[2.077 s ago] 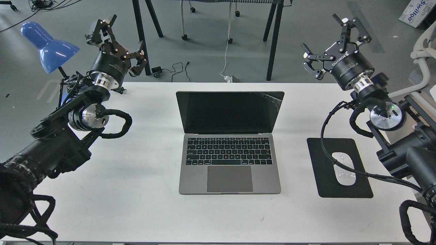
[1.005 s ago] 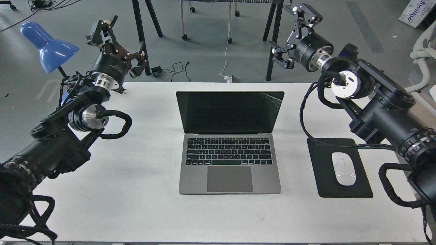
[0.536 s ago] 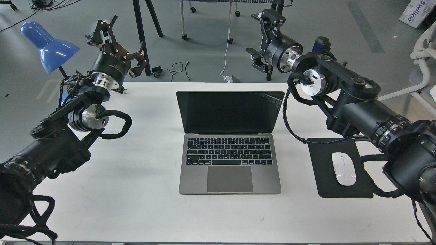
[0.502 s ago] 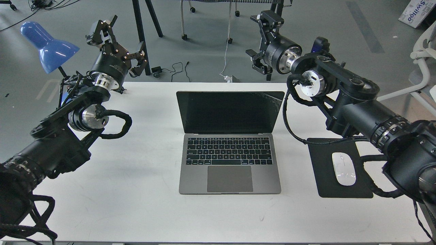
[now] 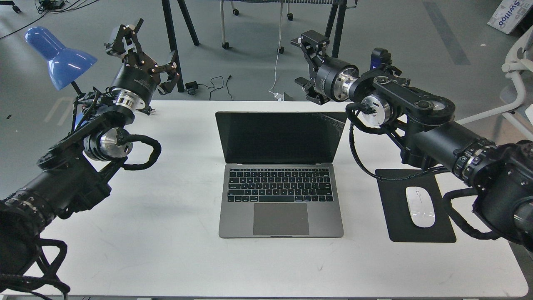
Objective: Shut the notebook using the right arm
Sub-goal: 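Swing the right gripper inward above the laptop's raised screen, then push the laptop screen down toward the keyboard with the right gripper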
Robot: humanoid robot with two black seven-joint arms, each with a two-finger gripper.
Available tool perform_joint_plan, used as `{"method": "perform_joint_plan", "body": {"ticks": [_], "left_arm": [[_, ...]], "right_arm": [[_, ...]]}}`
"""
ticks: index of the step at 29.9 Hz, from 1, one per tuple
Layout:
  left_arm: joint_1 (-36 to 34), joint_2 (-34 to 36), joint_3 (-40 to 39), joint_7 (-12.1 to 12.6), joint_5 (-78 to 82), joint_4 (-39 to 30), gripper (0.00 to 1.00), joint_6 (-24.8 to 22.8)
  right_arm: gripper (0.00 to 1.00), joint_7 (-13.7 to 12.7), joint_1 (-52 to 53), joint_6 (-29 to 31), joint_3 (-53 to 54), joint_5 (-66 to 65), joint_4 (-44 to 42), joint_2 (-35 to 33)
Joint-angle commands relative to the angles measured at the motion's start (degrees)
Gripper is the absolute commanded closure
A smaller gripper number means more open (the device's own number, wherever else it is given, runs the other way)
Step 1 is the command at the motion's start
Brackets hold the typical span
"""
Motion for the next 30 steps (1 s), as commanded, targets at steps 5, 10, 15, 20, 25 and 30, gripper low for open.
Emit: {"method": "perform_joint_plan", "body": {"ticks": [5,10,15,20,25,30], "left_arm": [[0.0,0.0,0.0,0.0,0.0,0.0,0.00,0.0],[0.0,-0.1,0.0,0.0,0.1,0.0,0.00,0.0],[0.0,-0.1,0.0,0.0,0.0,0.0,0.00,0.0],[0.0,-0.1,0.0,0.0,0.0,0.0,0.00,0.0],[0.0,-0.1,0.0,0.0,0.0,0.0,0.00,0.0],[0.0,-0.1,0.0,0.0,0.0,0.0,0.00,0.0]], "right_arm": [[0.00,-0.4,0.6,2.4,-5.5,0.1,0.1,0.0],[0.00,-0.5,0.6,4.9,-5.9,0.1,0.2,-0.2],[0.00,-0.6,0.6,8.0,-5.9,0.0,0.4,-0.7],[0.00,-1.2,0.5,11.0,-6.2,-0.1,5.8,-3.8],[0.00,-1.2,0.3,11.5,-10.9,-0.1,13.9,-7.4],[0.00,-1.2,-0.5,11.5,-13.0,-0.1,19.4,-10.3]]}}
